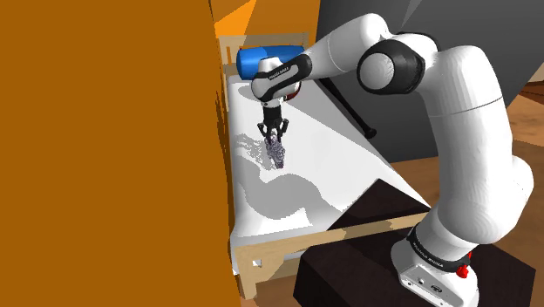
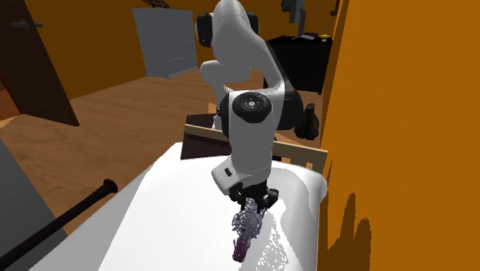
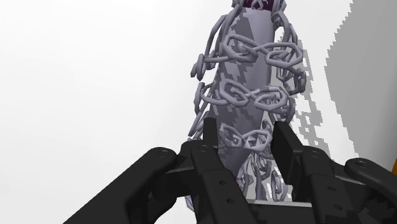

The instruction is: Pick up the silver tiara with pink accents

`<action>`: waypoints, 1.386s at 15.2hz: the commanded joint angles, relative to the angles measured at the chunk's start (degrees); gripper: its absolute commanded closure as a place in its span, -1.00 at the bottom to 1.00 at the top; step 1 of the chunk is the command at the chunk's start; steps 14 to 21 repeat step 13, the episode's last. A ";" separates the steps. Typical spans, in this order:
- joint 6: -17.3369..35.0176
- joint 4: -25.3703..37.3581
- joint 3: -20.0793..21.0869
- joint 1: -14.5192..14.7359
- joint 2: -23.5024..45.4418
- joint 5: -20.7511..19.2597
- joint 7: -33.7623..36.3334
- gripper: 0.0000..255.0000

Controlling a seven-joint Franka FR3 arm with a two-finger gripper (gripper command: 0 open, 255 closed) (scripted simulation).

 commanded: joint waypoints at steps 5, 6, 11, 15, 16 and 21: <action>-3.11 0.56 0.03 -0.10 -2.56 0.04 0.07 1.00; -3.68 0.77 0.04 -0.10 -2.92 0.04 0.09 1.00; -6.62 2.05 0.06 -0.13 -4.59 0.06 0.22 1.00; -6.71 2.09 0.07 -0.13 -4.64 0.06 0.22 1.00; -6.71 2.09 0.07 -0.13 -4.64 0.06 0.22 1.00; -6.71 2.09 0.07 -0.13 -4.64 0.06 0.22 1.00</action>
